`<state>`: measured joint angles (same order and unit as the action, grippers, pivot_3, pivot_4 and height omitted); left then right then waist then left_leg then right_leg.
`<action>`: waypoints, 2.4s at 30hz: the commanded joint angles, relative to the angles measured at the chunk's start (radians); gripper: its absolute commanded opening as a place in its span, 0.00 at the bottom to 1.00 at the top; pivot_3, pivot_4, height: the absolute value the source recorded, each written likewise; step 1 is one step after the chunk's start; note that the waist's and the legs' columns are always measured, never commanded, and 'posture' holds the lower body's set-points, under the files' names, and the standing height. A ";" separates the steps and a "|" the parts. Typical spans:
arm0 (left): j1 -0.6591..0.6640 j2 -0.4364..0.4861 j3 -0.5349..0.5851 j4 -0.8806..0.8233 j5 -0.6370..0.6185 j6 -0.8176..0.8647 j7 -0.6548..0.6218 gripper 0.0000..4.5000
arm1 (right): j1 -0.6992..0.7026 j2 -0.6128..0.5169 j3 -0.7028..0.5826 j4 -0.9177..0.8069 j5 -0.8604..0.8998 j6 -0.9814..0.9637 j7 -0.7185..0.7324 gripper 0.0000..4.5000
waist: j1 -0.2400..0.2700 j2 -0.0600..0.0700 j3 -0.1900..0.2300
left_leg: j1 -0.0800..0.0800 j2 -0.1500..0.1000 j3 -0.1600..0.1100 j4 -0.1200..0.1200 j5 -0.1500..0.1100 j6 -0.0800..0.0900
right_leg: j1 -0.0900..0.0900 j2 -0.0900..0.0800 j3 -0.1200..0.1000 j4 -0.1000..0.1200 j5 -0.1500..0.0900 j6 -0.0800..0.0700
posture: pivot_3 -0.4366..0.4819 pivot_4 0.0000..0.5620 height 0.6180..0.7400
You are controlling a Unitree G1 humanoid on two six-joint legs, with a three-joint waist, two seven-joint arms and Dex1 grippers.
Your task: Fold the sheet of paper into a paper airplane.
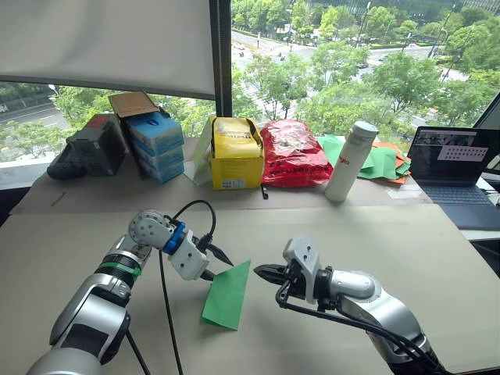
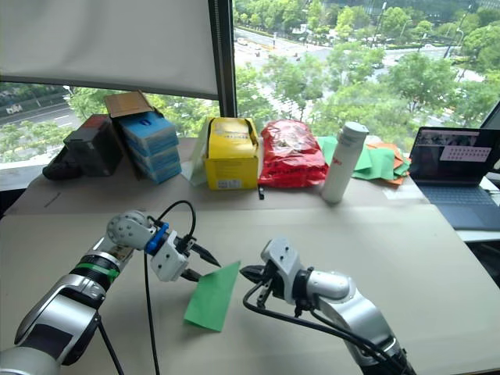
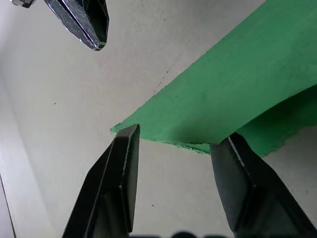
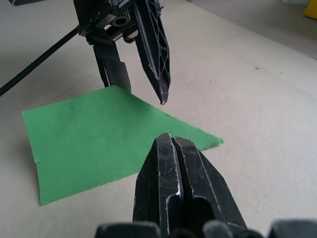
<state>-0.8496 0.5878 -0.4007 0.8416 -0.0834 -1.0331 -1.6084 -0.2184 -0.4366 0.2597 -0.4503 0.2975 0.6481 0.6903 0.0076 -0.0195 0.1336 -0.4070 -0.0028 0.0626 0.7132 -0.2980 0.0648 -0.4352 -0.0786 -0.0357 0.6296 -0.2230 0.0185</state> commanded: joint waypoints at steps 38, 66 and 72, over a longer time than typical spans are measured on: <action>0.566 0.168 0.435 -1.100 -0.183 1.483 0.462 0.49 | 0.141 -0.034 -0.057 -0.234 0.008 -0.064 -0.051 0.82 | -0.005 0.000 0.000 | 0.003 0.001 0.000 -0.001 0.002 -0.004 | 0.000 0.002 0.009 0.002 0.000 0.001 | 0.48 0.27 1.00; 0.673 0.195 0.428 -1.101 -0.266 1.501 0.533 0.49 | 0.166 0.005 0.154 -0.113 -0.345 -0.286 -0.181 0.18 | 0.003 0.001 0.001 | 0.015 0.000 0.001 -0.001 0.003 -0.006 | 0.010 0.001 0.010 0.001 0.000 0.001 | 0.48 0.27 1.00; 0.660 0.194 0.418 -1.085 -0.257 1.493 0.540 0.49 | 0.142 -0.021 0.143 -0.081 -0.352 -0.295 -0.145 0.01 | 0.003 0.001 0.001 | 0.015 0.000 0.001 -0.001 0.002 -0.005 | 0.010 0.002 0.010 0.001 0.000 0.001 | 0.48 0.27 1.00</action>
<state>-0.1687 0.7748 0.0154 -0.2321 -0.3396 0.4788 -1.0721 -0.0630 -0.4475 0.4217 -0.5217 -0.0548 0.3804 0.5326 0.0107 -0.0189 0.1342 -0.3921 -0.0025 0.0640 0.7117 -0.2958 0.0599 -0.4248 -0.0772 -0.0253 0.6305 -0.2233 0.0192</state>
